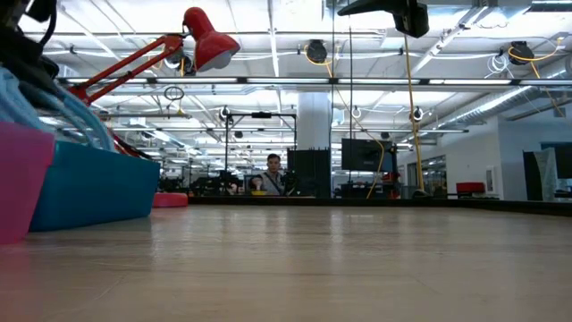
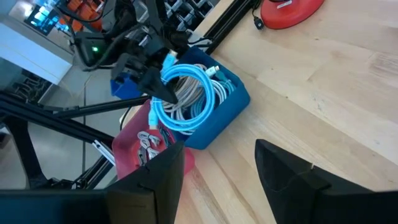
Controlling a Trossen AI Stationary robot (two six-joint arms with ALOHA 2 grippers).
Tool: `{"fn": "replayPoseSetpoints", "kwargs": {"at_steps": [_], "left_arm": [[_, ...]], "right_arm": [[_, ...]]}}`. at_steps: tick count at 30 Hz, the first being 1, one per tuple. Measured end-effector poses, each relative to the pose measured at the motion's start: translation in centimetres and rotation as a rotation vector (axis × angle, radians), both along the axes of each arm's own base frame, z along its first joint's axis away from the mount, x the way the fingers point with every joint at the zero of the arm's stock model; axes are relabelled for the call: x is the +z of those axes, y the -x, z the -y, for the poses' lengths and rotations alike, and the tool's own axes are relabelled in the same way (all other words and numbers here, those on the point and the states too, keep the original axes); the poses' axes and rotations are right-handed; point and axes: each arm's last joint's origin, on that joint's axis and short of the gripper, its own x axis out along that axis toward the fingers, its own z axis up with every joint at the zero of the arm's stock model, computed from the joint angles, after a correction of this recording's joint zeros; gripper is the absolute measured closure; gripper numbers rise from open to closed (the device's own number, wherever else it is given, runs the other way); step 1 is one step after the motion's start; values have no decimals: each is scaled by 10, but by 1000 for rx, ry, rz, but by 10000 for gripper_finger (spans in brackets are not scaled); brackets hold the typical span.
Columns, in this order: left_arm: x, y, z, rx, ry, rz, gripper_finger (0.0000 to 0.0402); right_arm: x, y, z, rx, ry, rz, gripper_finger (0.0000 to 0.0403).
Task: Pick & Place USB Port
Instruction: Put the blue HDMI cable into the blue bin
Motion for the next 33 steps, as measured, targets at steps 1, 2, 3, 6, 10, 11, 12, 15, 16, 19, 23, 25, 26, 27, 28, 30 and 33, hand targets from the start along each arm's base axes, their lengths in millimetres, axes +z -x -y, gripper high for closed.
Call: {"fn": "replayPoseSetpoints", "kwargs": {"at_steps": [1, 2, 3, 6, 10, 11, 12, 15, 16, 19, 23, 25, 26, 27, 28, 30, 33], "left_arm": [[-2, 1, -1, -1, 3, -20, 359], [-4, 2, -2, 1, -1, -40, 359], [-5, 2, -3, 3, 2, -54, 359], [-7, 0, -5, 4, 17, -90, 359], [-8, -4, -9, -40, 31, -145, 350], [-9, -5, -10, -59, 32, -162, 335], [-10, -6, -12, -73, 28, -178, 317], [-8, -10, -15, -104, 40, -200, 264], [-8, -11, -16, -114, 38, -205, 248], [-8, -14, -19, -135, 44, -214, 212], [-2, -18, -23, -150, 33, -231, 194], [4, -19, -25, -154, 11, -249, 193], [8, -20, -26, -155, 0, -261, 194], [12, -19, -27, -156, -15, -277, 196], [17, -19, -29, -159, -33, -296, 199], [26, -18, -32, -167, -56, -333, 205], [34, -15, -35, -192, -73, -390, 212]], "right_arm": [[0, 0, 0, 0, 0, 0, 216], [0, 0, 0, 0, 0, 0, 216], [0, 0, 0, -1, -1, 1, 216], [0, 0, 0, -1, -1, 1, 216], [0, 0, 0, -1, 1, 0, 216], [0, 0, 0, -1, 1, 0, 216], [0, 0, 0, -1, 1, 1, 216], [0, 0, 0, -2, 1, 1, 216], [0, 0, 0, -2, 1, 1, 216], [0, 0, 0, -3, 0, 0, 216], [0, 0, 0, -3, -1, 0, 216], [0, 0, 0, -3, -1, 0, 216], [0, 0, 0, -3, -1, 0, 216], [0, 0, 0, -3, -1, 0, 216], [0, 0, 0, -3, -1, 0, 216], [0, 0, 0, -3, 0, 0, 216], [0, 0, 0, -2, 1, 0, 216]]}}
